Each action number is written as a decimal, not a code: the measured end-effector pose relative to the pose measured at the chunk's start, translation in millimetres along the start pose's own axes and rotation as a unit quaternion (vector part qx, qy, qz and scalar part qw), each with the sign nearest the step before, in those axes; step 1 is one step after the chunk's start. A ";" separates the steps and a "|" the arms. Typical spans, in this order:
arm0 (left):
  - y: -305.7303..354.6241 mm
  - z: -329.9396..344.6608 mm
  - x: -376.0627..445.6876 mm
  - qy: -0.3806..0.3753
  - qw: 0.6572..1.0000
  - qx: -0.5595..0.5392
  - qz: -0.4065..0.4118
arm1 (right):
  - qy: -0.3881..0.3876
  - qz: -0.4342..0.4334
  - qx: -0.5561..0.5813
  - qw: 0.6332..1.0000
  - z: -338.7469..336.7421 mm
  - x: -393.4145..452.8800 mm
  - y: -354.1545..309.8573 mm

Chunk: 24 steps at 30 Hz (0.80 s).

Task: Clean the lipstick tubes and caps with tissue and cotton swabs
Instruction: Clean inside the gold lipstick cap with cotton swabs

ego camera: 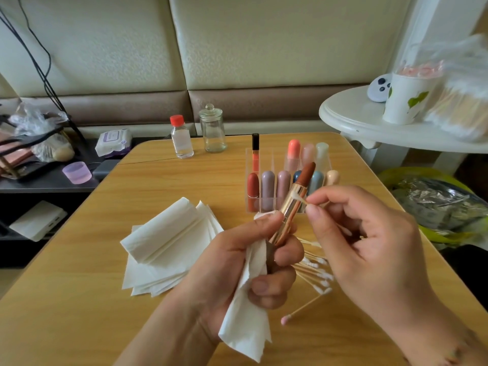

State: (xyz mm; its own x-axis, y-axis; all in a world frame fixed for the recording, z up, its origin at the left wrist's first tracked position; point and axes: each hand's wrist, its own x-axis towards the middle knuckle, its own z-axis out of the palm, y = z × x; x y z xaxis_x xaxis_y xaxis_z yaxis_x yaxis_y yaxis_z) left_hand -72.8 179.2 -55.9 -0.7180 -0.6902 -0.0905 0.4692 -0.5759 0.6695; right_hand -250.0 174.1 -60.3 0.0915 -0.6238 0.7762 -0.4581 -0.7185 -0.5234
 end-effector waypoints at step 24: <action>-1.2 -1.7 2.9 0.057 0.998 0.019 0.000 | -0.007 -0.040 -0.048 0.998 -8.3 3.0 2.9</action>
State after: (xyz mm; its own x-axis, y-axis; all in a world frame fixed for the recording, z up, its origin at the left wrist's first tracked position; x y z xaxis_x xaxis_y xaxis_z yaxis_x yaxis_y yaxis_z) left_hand -74.6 177.2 -58.3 -0.6536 -0.7368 -0.1732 0.4479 -0.5610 0.6961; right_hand -258.4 172.7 -56.6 0.1432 -0.5711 0.8083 -0.5315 -0.7333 -0.4240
